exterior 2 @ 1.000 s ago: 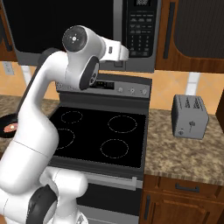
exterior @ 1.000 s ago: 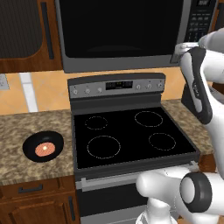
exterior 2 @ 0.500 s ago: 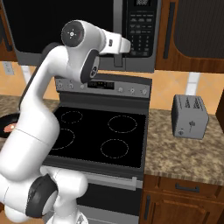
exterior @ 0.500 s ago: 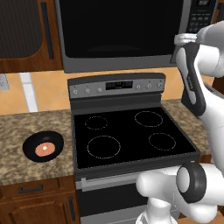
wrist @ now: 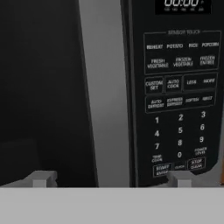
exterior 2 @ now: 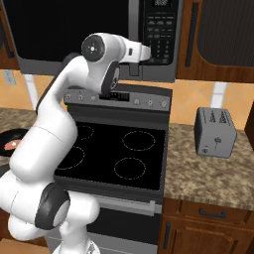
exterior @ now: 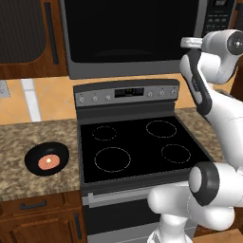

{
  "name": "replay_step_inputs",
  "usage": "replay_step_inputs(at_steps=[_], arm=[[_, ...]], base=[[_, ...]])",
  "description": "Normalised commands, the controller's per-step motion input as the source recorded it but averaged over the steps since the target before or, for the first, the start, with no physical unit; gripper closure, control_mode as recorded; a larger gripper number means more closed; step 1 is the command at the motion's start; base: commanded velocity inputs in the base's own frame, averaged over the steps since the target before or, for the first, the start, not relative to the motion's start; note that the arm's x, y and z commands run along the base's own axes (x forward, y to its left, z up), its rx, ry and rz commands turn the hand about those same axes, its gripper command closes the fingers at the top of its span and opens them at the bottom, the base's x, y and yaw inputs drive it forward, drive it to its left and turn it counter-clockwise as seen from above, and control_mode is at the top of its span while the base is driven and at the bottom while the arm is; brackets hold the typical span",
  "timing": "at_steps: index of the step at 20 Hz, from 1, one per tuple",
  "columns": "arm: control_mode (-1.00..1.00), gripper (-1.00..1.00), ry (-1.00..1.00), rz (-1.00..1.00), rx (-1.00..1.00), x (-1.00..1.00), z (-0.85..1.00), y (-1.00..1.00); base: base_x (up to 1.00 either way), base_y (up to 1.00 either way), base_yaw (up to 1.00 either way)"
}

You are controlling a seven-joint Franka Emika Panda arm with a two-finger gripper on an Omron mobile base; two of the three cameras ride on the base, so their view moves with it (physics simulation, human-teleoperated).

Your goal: Open the microwave, place the bowl with waffle inside the microwave, then close the microwave door and turn it on.

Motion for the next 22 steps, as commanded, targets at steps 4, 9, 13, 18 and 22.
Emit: replay_step_inputs(at_steps=[4, 9, 13, 18, 22], arm=[[-1.00, -1.00, 0.00, 0.02, 0.02, 0.65, 0.00, -0.32], [-1.00, -1.00, 0.00, 0.04, 0.03, 0.56, -0.03, -0.32], [-1.00, -1.00, 0.00, 0.01, 0.01, 0.47, -0.10, -0.18], [-1.00, -1.00, 0.00, 0.00, 0.00, 0.45, -0.16, -0.02], [-1.00, 1.00, 0.00, 0.00, 0.00, 0.07, -0.02, 0.00]], base=[[0.00, 0.00, 0.00], [0.00, 0.00, 0.00], [0.00, 0.00, 0.00], [0.00, 0.00, 0.00], [0.00, 0.00, 0.00]])
